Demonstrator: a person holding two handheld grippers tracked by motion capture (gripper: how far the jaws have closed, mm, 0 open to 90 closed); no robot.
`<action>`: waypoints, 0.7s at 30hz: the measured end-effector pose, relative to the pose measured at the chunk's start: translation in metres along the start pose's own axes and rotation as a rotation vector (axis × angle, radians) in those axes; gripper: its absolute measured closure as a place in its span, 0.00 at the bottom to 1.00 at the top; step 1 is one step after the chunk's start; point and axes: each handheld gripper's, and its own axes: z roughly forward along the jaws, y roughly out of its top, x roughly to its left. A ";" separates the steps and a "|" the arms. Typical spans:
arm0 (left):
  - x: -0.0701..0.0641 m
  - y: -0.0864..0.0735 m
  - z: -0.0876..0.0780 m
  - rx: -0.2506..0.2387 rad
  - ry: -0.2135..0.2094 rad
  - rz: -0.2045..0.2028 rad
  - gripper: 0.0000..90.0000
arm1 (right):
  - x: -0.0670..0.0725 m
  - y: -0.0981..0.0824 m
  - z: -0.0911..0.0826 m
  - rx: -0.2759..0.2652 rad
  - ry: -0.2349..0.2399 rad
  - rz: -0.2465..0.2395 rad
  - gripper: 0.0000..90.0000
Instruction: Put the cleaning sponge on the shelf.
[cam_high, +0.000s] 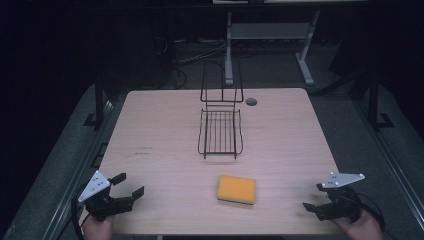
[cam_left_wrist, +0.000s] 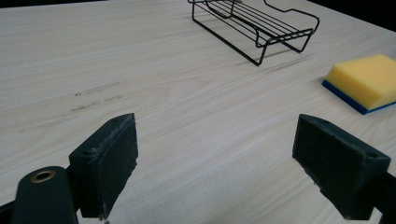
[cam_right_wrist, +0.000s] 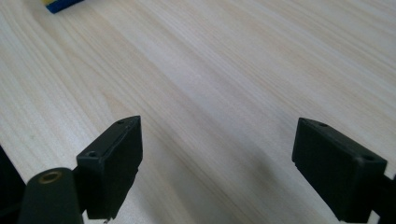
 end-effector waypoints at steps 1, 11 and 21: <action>0.000 0.000 0.000 0.000 0.000 0.000 0.15 | 0.000 0.000 0.001 0.006 0.001 -0.004 0.18; -0.002 0.000 0.002 0.002 -0.021 0.013 0.15 | 0.012 0.011 0.001 0.015 0.012 -0.050 0.18; -0.003 0.000 0.003 0.003 -0.020 0.016 0.15 | 0.020 0.027 0.001 0.008 0.058 -0.102 0.18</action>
